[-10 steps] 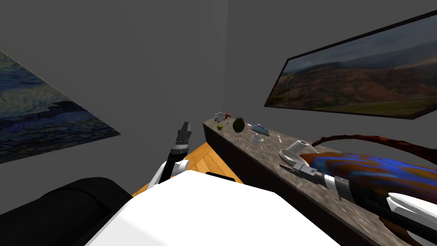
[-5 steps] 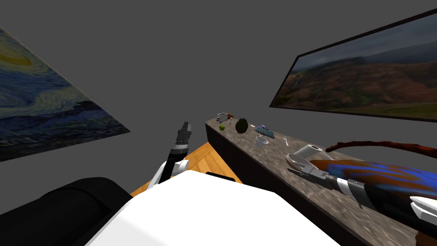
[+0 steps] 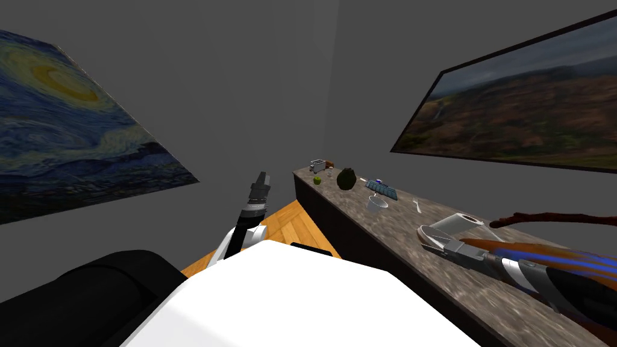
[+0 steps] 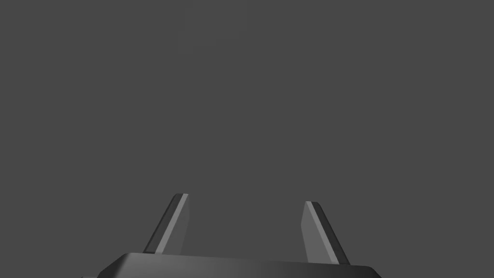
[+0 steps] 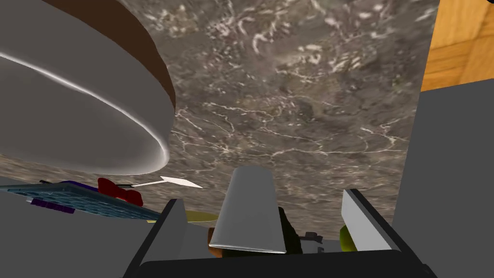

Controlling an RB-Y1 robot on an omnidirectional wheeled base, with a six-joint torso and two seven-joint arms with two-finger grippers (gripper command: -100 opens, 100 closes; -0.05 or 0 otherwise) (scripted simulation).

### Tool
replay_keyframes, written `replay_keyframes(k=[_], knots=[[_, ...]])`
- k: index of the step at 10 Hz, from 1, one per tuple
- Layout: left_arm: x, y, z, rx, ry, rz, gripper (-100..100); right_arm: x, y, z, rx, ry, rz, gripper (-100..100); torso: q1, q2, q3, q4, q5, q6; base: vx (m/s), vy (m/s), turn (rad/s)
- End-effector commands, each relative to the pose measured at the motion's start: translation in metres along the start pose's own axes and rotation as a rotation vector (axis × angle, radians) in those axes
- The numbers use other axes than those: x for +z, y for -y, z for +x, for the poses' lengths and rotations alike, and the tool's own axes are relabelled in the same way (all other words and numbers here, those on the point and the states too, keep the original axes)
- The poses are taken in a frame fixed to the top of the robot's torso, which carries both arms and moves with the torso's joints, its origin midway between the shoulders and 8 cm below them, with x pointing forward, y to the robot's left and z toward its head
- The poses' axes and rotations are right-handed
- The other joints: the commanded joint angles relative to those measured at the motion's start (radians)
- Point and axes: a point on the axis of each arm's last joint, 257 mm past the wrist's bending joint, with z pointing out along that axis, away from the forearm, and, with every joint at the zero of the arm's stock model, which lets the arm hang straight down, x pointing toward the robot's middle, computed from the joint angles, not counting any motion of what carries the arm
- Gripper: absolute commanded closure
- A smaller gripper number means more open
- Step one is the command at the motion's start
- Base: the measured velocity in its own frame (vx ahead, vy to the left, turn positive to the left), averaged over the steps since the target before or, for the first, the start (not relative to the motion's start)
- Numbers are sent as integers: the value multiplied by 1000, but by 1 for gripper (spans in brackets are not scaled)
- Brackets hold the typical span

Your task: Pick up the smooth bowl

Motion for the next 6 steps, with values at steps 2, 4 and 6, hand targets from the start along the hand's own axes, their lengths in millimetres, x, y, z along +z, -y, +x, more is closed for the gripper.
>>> replay_keyframes(k=[2, 4, 6], knots=[[0, 0, 0, 0, 0, 0, 0, -28, 23, 38, 8, -119, 48, -100, 0, 0, 0, 0, 0, 0, 22, 5, 208], [0, 0, 0, 0, 0, 0, 0, -40, 32, 52, 15, -161, 67, -100, -1, 0, 0, 0, -1, 1, 9, -2, 88], [0, 0, 0, 0, 0, 0, 0, -57, 41, 75, 29, -228, 92, -100, -1, 1, 1, 0, -1, 1, 7, -6, 138]])
